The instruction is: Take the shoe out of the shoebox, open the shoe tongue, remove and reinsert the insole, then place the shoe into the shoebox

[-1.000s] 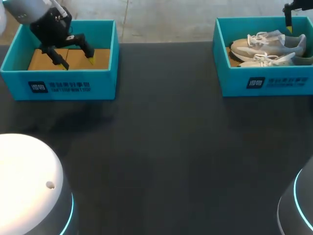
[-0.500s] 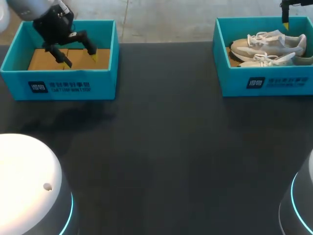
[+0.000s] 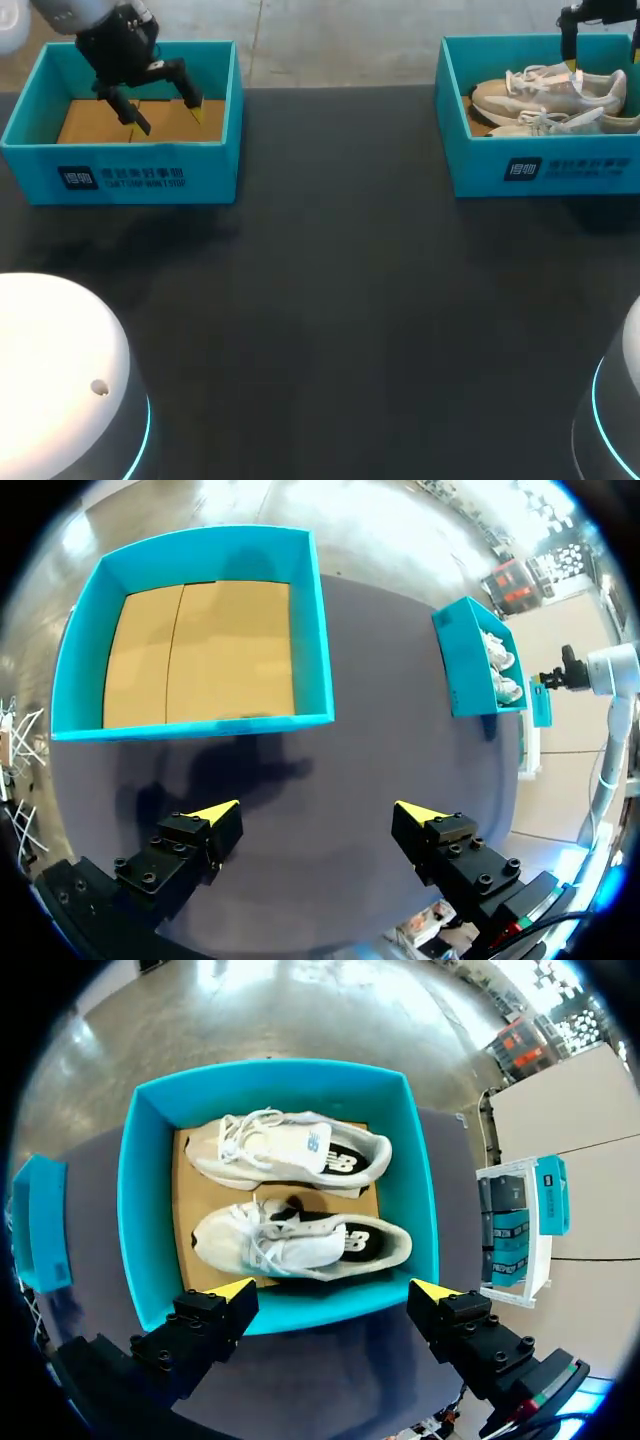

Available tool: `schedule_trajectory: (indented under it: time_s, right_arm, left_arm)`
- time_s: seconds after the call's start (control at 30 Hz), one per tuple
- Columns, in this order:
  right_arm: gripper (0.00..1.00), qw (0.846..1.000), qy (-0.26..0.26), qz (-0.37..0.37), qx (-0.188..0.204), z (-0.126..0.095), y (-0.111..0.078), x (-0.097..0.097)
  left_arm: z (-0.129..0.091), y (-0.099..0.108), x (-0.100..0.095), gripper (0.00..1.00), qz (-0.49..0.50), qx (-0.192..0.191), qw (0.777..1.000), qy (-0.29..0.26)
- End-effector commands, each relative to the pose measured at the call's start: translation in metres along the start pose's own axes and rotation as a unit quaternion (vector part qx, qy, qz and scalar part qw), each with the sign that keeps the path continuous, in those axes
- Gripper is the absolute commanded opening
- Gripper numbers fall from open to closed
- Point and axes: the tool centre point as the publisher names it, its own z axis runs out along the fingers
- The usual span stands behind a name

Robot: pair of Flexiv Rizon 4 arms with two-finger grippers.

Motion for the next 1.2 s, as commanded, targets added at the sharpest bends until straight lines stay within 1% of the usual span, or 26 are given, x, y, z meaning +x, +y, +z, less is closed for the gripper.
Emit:
schedule_trajectory:
  time_s: [0.03, 0.2, 0.37, 0.47, 0.63, 0.83, 0.93, 1.0, 1.1, 1.17, 1.2]
  right_arm:
    - [1.0, 0.997, 0.003, 0.006, -0.075, -0.008, -0.027, 0.001]
    - [1.0, 0.998, 0.015, 0.019, -0.064, -0.013, -0.05, 0.003]
    - [1.0, 0.998, 0.026, 0.012, -0.052, -0.017, -0.072, 0.006]
    - [1.0, 0.998, 0.033, 0.008, -0.051, -0.021, -0.084, 0.01]
    - [1.0, 0.998, 0.042, 0.003, -0.051, -0.027, -0.097, 0.017]
    - [1.0, 0.998, 0.046, 0.01, -0.043, -0.033, -0.118, 0.025]
    - [1.0, 0.998, 0.048, 0.014, -0.044, -0.034, -0.127, 0.028]
    - [1.0, 0.998, 0.049, 0.016, -0.046, -0.035, -0.132, 0.03]
    - [1.0, 0.997, 0.054, 0.011, -0.056, -0.038, -0.139, 0.033]
    - [1.0, 0.996, 0.064, 0.008, -0.066, -0.04, -0.142, 0.035]
    - [1.0, 0.994, 0.078, 0.011, -0.074, -0.042, -0.144, 0.035]
  left_arm:
    - [-0.002, -0.003, 0.005, 1.0, -0.001, -0.002, 1.0, -0.008]
    - [-0.002, -0.009, 0.01, 1.0, 0.006, -0.001, 1.0, -0.023]
    - [-0.003, -0.015, 0.012, 1.0, 0.017, -0.003, 0.999, -0.043]
    - [-0.003, -0.017, 0.013, 1.0, 0.019, 0.0, 0.999, -0.049]
    - [-0.003, -0.023, 0.015, 1.0, 0.014, 0.006, 0.998, -0.056]
    - [-0.007, -0.03, 0.023, 1.0, 0.018, 0.02, 0.998, -0.06]
    - [-0.007, -0.029, 0.027, 1.0, 0.025, 0.019, 0.998, -0.058]
    - [-0.007, -0.028, 0.029, 1.0, 0.025, 0.016, 0.998, -0.048]
    - [-0.007, -0.028, 0.029, 1.0, 0.025, 0.016, 0.998, -0.048]
    - [-0.007, -0.028, 0.029, 1.0, 0.025, 0.016, 0.998, -0.048]
    - [-0.007, -0.028, 0.029, 1.0, 0.025, 0.016, 0.998, -0.048]
